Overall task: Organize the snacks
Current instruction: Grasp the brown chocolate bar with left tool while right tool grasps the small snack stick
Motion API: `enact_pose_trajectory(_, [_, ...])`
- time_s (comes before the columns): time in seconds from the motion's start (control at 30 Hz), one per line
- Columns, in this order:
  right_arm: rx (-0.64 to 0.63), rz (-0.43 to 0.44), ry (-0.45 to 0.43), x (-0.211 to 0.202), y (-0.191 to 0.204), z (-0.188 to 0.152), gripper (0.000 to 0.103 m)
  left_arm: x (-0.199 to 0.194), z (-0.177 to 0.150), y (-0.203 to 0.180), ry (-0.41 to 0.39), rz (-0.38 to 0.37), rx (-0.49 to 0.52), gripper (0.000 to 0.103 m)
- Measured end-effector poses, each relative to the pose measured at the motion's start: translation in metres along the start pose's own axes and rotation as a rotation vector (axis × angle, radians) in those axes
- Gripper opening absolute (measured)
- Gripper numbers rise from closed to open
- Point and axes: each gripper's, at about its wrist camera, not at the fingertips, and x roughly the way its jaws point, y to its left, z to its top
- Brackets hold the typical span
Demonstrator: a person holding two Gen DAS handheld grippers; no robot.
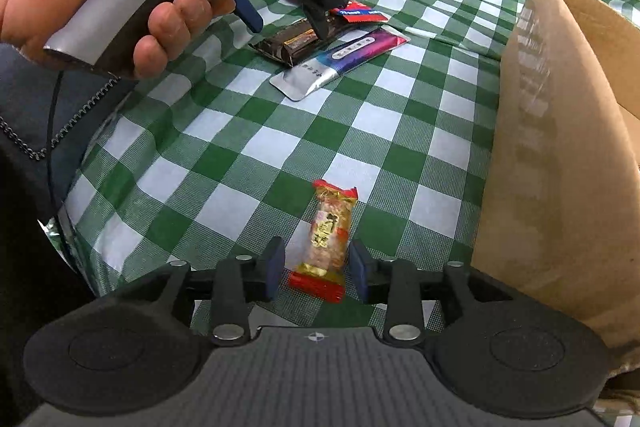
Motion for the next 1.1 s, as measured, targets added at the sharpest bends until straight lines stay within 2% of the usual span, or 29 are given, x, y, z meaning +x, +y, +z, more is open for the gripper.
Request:
enact_pose_trajectory(0.1, [-0.009,-0.003,-0.003,0.000,0.000,0.000,0.037,0.007,-0.003,-0.003,0.044,0.024,0.032,0.063])
enact_pose_trajectory(0.13, [-0.010,-0.002,-0.004,0.000,0.000,-0.001,0.037,0.006,-0.004,-0.004,0.038,0.028,0.042,0.055])
enact_pose_trajectory(0.17, [-0.012,-0.002,-0.004,-0.001,0.000,-0.001,0.037,0.004,-0.004,-0.004,0.034,0.024,0.042,0.050])
enact_pose_trajectory(0.23, [-0.022,-0.005,-0.005,-0.001,0.001,-0.001,0.037,0.000,-0.006,-0.001,0.035,0.007,0.032,0.048])
enact_pose_trajectory(0.33, [-0.030,-0.007,-0.008,-0.003,0.001,-0.002,0.025,-0.009,-0.010,0.002,0.035,0.009,0.032,0.046])
enact_pose_trajectory(0.37, [-0.032,-0.007,-0.009,-0.004,0.002,-0.002,0.024,-0.014,-0.013,0.004,0.032,0.003,0.028,0.045])
enact_pose_trajectory(0.6, [-0.011,-0.015,-0.042,-0.015,0.002,-0.001,0.019,-0.044,-0.037,0.017,0.075,-0.026,-0.059,0.044])
enact_pose_trajectory(0.73, [-0.007,-0.016,-0.043,-0.018,0.001,-0.003,0.019,-0.049,-0.052,0.024,0.132,-0.092,-0.127,0.044])
enact_pose_trajectory(0.87, [-0.002,-0.018,-0.035,-0.016,0.000,-0.004,0.019,-0.045,-0.063,0.028,0.214,-0.131,-0.144,0.044])
enact_pose_trajectory(0.93, [0.004,-0.010,-0.028,-0.015,0.000,-0.004,0.019,-0.041,-0.065,0.025,0.237,-0.140,-0.125,0.049])
enact_pose_trajectory(1.1, [0.030,0.022,-0.011,-0.014,-0.003,-0.006,0.021,-0.037,-0.063,0.020,0.224,-0.112,-0.116,0.058])
